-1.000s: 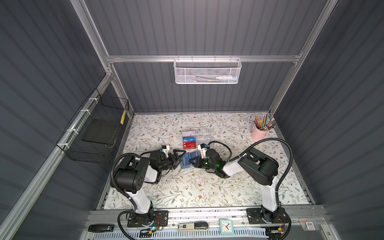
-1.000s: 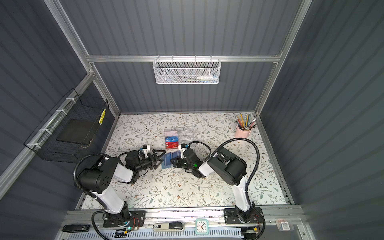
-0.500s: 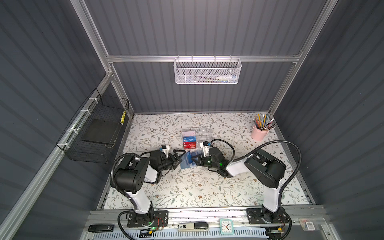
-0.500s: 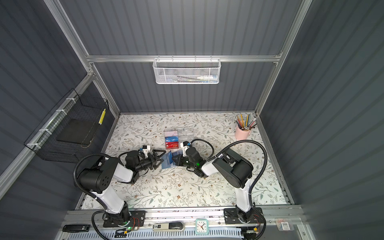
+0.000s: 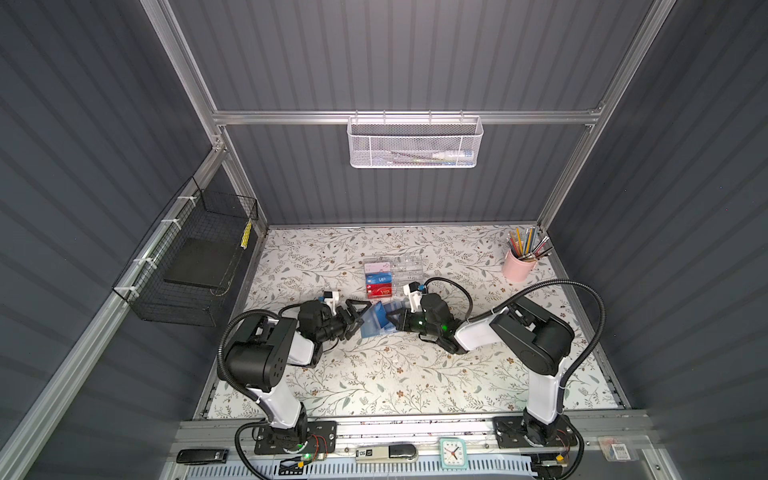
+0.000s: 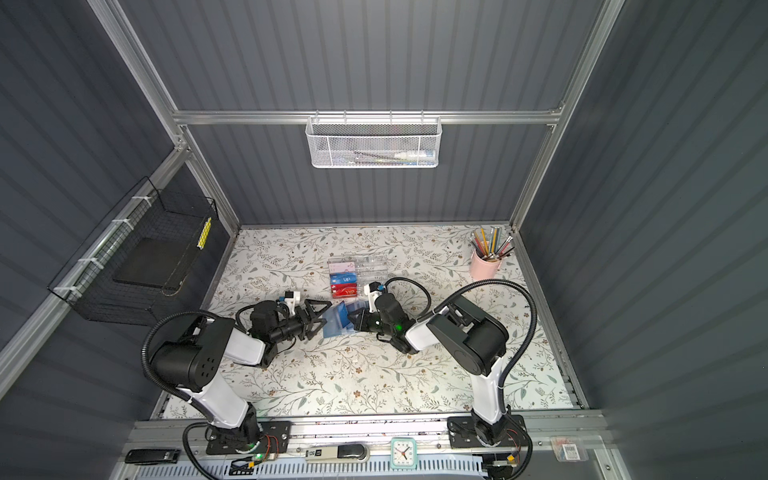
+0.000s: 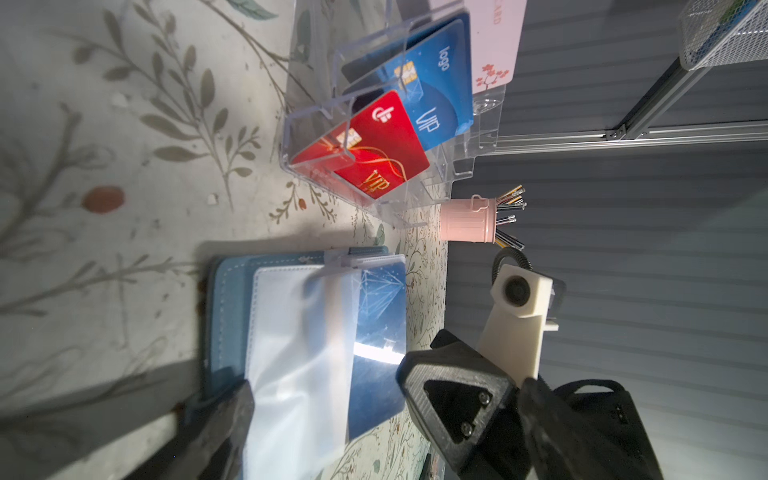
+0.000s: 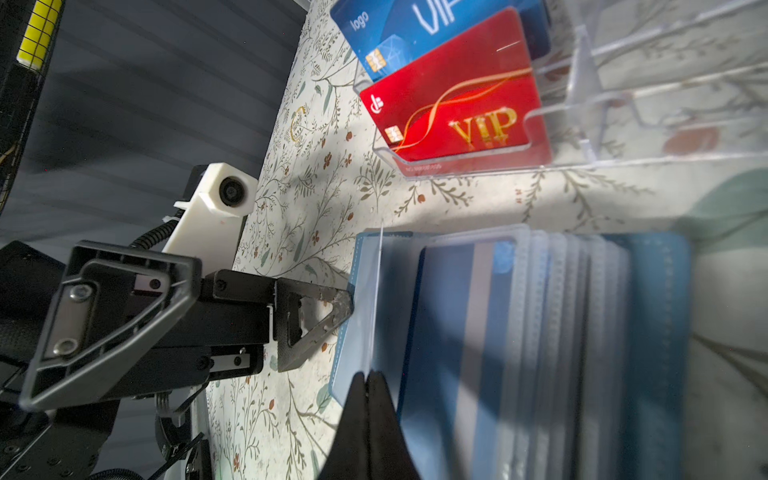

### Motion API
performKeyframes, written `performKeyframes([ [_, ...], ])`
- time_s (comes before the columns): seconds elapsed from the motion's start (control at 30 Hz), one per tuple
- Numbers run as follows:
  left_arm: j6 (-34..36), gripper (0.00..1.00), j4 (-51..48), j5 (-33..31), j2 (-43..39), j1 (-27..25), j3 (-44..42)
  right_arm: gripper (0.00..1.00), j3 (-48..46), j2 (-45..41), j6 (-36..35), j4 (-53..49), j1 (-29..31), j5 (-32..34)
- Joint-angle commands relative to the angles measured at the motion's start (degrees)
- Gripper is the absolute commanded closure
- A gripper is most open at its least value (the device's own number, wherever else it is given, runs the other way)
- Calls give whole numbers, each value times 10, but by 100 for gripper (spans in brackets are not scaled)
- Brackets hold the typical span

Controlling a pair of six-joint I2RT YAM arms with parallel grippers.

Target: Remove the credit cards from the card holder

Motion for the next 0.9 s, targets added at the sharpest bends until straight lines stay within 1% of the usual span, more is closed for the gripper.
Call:
performKeyframes([
  [0.0, 25, 0, -111, 3, -33, 3, 4, 100, -9, -10, -6, 7, -6, -10],
  [0.17, 44, 0, -215, 4, -120, 3, 35, 100, -14, -14, -4, 16, -10, -16],
  [0.33, 37, 0, -260, 0, -166, -5, 68, 100, -18, -21, -7, 15, -12, -18],
  [0.4, 40, 0, -270, -7, -166, -14, 82, 100, -20, -21, -6, 15, -13, -18],
  [0.5, 42, 0, -267, -21, -144, -38, 99, 100, -22, -21, -7, 18, -14, -18],
  [0.6, 36, 0, -239, -32, -108, -60, 104, 100, -24, -22, -8, 17, -15, -18],
  [0.7, 24, 0, -200, -34, -79, -62, 95, 100, -25, -23, -10, 12, -17, -18],
  [0.87, 45, 0, -214, -41, -73, -62, 87, 100, -25, -24, -16, 4, -20, -18],
])
